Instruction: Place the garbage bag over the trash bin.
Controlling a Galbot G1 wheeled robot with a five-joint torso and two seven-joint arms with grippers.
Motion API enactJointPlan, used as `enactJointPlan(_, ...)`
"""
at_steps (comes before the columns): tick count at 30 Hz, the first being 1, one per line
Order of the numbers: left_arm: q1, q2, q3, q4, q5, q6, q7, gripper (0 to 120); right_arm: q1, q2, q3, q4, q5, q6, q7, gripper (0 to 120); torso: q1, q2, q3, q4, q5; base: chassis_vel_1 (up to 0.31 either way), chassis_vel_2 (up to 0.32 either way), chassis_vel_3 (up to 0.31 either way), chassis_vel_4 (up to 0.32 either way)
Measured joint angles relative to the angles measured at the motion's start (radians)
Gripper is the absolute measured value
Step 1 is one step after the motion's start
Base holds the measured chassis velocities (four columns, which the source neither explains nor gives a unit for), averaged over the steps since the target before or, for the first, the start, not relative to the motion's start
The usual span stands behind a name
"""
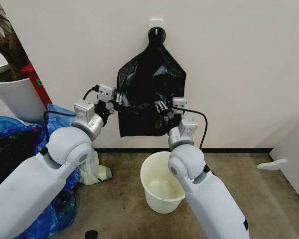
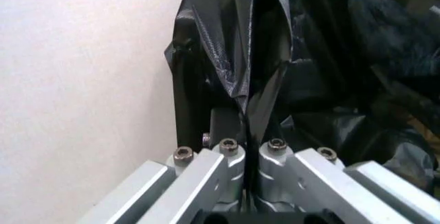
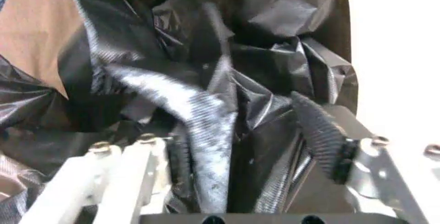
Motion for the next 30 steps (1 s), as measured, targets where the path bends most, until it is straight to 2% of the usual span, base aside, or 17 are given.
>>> enactJointPlan(3,0.002,0.002,0.000,-0.002,0.000,0.000,-0.002,0,0.000,-0.008,0.010,0.000,0.011,0.005,-0.005,33,0.000,0.000,0.000,-0.0001,0.0000,0.000,0.000,0.000,0.000)
enactJointPlan(7,0.002,0.006,-0.001,-0.004,-0.001,-0.001,-0.003,0,0.003,-0.012,0.021,0.002,0.020,0.007,-0.007,23,0.000,0.000,0.000,0.0000,0.0000,0.000,0.000,0.000,0.000)
enactJointPlan(10,0.000,0.012,-0.002,-0.006,-0.009,-0.003,-0.003,0,0.001,-0.020,0.036,0.012,0.040,0.010,-0.009,8,0.000,0.000,0.000,0.0000,0.0000,0.000,0.000,0.000,0.000)
enactJointPlan(13,-0.004,0.012,-0.002,-0.004,-0.010,-0.005,-0.003,0,-0.003,-0.024,0.041,0.018,0.050,0.010,-0.009,0,0.000,0.000,0.000,0.0000,0.0000,0.000,0.000,0.000,0.000)
enactJointPlan(23,0.016,0.004,-0.007,-0.012,-0.012,-0.009,0.001,0,-0.057,-0.052,0.075,0.044,0.066,0.024,-0.012,0,0.000,0.000,0.000,-0.0002,0.0001,0.000,0.000,0.000,0.000)
enactJointPlan(25,0.078,0.003,-0.014,-0.031,0.006,-0.012,0.008,0,-0.097,-0.055,0.078,0.055,0.065,0.037,-0.013,0,0.000,0.000,0.000,-0.0003,0.0002,0.000,0.000,0.000,0.000)
enactJointPlan(26,0.149,0.001,-0.016,-0.048,0.029,-0.022,0.027,0,-0.152,-0.055,0.091,0.067,0.059,0.054,-0.019,0,0.000,0.000,0.000,0.0007,-0.0001,0.000,0.000,0.000,0.000)
enactJointPlan(27,0.149,0.001,-0.016,-0.048,0.029,-0.022,0.027,0,-0.152,-0.055,0.091,0.067,0.059,0.054,-0.019,0,0.000,0.000,0.000,0.0007,-0.0001,0.000,0.000,0.000,0.000)
enactJointPlan(30,0.259,-0.001,-0.019,-0.080,0.065,-0.050,0.046,0,-0.263,-0.055,0.118,0.095,0.038,0.088,-0.034,0,0.000,0.000,0.000,0.0001,-0.0001,0.000,0.000,0.000,0.000)
